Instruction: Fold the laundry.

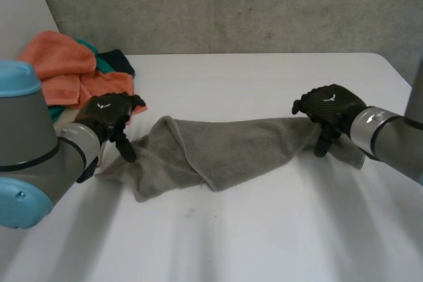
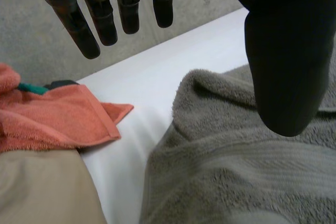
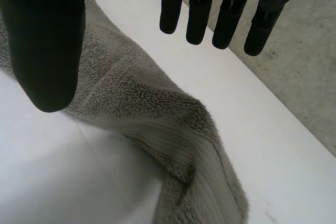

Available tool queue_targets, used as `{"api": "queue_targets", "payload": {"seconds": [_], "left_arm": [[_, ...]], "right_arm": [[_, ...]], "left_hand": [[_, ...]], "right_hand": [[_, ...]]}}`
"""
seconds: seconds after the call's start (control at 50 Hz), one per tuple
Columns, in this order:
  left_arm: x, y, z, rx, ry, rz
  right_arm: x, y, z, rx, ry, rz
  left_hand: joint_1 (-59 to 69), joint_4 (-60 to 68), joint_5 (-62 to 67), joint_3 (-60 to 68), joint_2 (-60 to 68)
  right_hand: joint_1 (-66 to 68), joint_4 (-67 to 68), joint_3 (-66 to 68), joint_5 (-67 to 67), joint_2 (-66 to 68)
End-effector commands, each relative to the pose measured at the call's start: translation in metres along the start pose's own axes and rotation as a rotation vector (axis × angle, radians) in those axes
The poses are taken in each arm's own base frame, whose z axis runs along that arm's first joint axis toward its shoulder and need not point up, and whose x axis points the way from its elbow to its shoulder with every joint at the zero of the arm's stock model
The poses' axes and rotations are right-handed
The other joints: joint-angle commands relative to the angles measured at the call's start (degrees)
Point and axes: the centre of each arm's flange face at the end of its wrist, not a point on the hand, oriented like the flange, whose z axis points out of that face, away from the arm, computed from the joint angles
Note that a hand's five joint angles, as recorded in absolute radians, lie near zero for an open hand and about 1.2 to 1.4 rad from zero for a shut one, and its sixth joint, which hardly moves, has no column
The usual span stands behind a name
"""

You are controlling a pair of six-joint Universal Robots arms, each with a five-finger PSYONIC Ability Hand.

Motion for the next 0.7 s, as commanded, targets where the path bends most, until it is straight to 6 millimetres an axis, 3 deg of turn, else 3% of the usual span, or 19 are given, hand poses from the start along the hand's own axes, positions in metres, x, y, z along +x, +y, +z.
{"api": "queue_targets", "payload": {"seconds": [0.02,0.12,0.26,0.3,0.36,0.38,0.42,0.44,0.52,0.58,0.62,0.7], "left_arm": [[0.002,0.000,0.011,0.001,0.042,0.015],[0.005,0.010,0.029,-0.018,0.085,0.040],[0.020,0.047,0.059,-0.127,0.123,0.121],[0.025,0.055,0.063,-0.154,0.120,0.174],[0.028,0.060,0.066,-0.167,0.103,0.228],[0.030,0.060,0.067,-0.166,0.092,0.259],[0.030,0.057,0.068,-0.159,0.077,0.283],[0.031,0.055,0.068,-0.151,0.069,0.295],[0.026,0.033,0.060,-0.113,-0.014,0.308],[0.023,0.007,0.040,-0.047,-0.063,0.284],[0.023,-0.021,0.017,0.045,-0.067,0.271],[0.028,-0.058,-0.027,0.188,-0.039,0.270]], "right_arm": [[-0.001,0.008,0.021,0.023,0.006,0.029],[-0.001,0.022,0.042,0.037,0.024,0.030],[-0.004,0.045,0.068,0.033,0.031,0.025],[-0.004,0.049,0.071,0.030,0.041,0.027],[-0.002,0.048,0.072,0.043,0.063,0.024],[0.000,0.046,0.071,0.051,0.075,0.023],[0.002,0.043,0.070,0.059,0.088,0.019],[0.004,0.041,0.068,0.064,0.097,0.018],[0.017,0.021,0.053,0.098,0.141,0.005],[0.041,-0.003,0.034,0.146,0.201,-0.003],[0.057,-0.022,0.021,0.181,0.242,-0.013],[0.076,-0.050,0.002,0.224,0.278,-0.023]], "left_hand": [[-1.1,-1.2,-0.8,-1.7,-1.6],[1.6,1.5,1.8,1.0,1.1],[5.9,5.9,6.2,5.3,5.5],[7.9,7.9,8.2,7.3,7.5],[23.0,23.0,23.3,22.4,22.6],[40.8,40.7,41.0,40.1,40.3],[58.5,58.4,58.8,57.9,58.1],[65.4,65.3,65.7,64.8,65.0],[65.5,65.4,65.7,64.9,65.0],[65.5,65.4,65.7,64.9,65.0],[65.5,65.4,65.7,64.9,65.0],[65.5,65.4,65.7,64.9,65.0]], "right_hand": [[0.1,1.2,0.1,2.9,0.3],[4.1,5.2,4.1,7.0,4.3],[10.9,11.9,10.9,13.7,11.1],[19.2,20.3,19.2,22.0,19.4],[42.4,43.5,42.4,45.2,42.6],[55.8,56.9,55.8,58.7,56.0],[56.0,57.1,56.0,58.8,56.2],[56.0,57.1,56.0,58.8,56.2],[56.0,57.1,56.0,58.8,56.2],[56.0,57.1,56.0,58.8,56.2],[56.0,57.1,56.0,58.8,56.2],[56.0,57.1,56.0,58.8,56.2]]}}
